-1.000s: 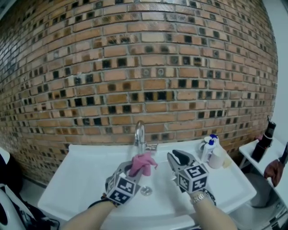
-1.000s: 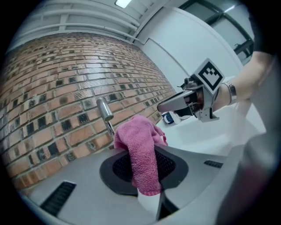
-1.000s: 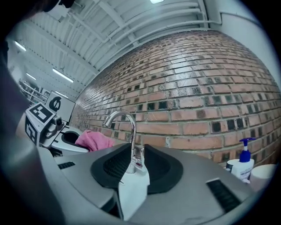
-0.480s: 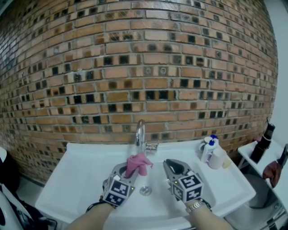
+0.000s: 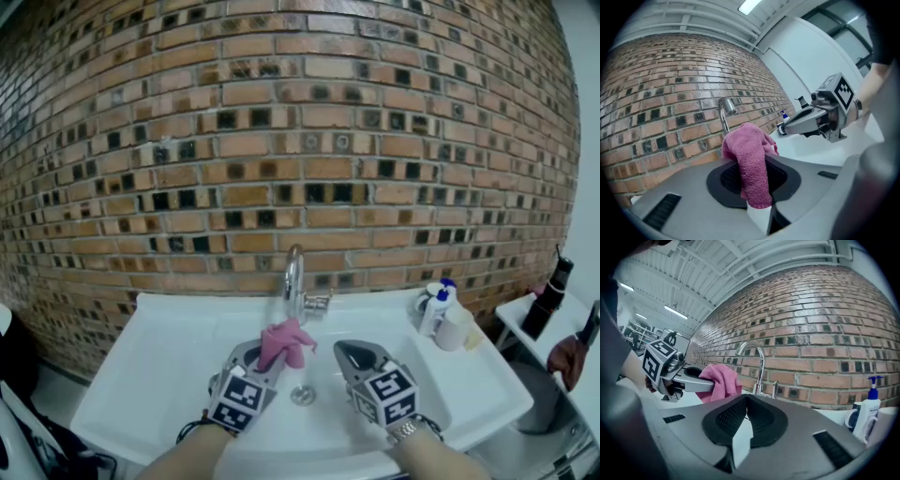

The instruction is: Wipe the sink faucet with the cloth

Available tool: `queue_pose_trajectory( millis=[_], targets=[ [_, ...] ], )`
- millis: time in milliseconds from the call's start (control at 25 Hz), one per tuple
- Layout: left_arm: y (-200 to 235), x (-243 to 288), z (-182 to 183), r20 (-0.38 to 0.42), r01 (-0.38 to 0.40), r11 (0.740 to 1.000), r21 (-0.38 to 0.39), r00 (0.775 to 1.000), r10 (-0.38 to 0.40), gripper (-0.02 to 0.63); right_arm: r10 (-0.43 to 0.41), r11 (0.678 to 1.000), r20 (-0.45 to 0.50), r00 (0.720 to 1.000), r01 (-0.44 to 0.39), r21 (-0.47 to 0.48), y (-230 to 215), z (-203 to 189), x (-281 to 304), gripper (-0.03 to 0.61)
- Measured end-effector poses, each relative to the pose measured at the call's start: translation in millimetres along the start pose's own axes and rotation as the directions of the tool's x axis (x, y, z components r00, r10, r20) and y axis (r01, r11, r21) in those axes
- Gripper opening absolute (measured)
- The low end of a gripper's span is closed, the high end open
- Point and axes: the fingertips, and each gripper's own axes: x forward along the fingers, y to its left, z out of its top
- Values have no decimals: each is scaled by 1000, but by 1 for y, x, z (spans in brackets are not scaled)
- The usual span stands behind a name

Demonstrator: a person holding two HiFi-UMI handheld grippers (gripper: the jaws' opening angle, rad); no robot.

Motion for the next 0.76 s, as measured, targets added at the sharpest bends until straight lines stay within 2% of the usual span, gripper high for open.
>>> queue_pose_trajectory(
  millis=[480, 760],
  targets=[
    [3, 0, -8, -23, 1, 1000, -21, 1000, -2, 72, 37, 999, -24, 999, -38, -34, 5, -10, 5, 12],
    [5, -2, -11, -24, -7, 999, -39, 1000, 6, 73, 25, 1000, -33, 999, -26, -14, 6, -10, 1, 12]
  ],
)
